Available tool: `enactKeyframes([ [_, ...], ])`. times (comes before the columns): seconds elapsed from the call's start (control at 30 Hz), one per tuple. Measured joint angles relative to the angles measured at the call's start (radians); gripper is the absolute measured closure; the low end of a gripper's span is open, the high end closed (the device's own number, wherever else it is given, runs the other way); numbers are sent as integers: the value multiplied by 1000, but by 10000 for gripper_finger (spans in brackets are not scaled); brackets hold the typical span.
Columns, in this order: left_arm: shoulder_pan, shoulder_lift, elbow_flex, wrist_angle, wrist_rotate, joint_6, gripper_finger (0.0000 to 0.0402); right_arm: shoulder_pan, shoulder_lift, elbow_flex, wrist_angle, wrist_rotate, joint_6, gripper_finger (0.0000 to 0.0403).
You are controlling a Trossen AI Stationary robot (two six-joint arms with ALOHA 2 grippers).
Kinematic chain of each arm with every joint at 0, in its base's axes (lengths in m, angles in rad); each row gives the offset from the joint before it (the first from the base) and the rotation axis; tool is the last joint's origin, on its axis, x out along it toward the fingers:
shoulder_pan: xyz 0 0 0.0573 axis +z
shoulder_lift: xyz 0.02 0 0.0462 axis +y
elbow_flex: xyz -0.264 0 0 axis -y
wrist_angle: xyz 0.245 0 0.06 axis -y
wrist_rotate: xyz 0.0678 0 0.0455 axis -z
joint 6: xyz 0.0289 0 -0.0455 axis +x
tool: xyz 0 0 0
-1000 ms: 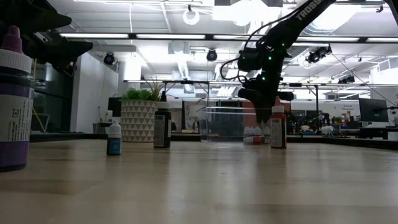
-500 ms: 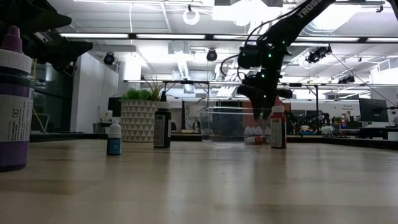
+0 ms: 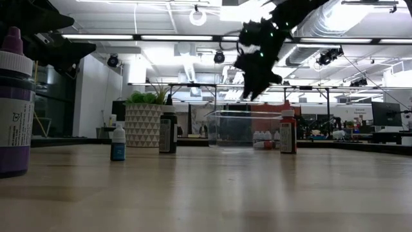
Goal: Pick & Place food coloring
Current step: Put the small blue food coloring bottle into the bin
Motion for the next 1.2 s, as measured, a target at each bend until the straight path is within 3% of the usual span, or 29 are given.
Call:
enactKeyframes([
  [0.37,0,0,0,0,0,0,130,113,0,209,-76,-137,-224,233],
  [0.73,0,0,0,0,0,0,130,295,0,261,-55,-267,-395,233],
  [1.0,0,0,0,0,0,0,130,439,9,259,-30,-302,-403,233],
  [1.2,0,0,0,0,0,0,130,569,72,257,-30,-302,-300,233],
])
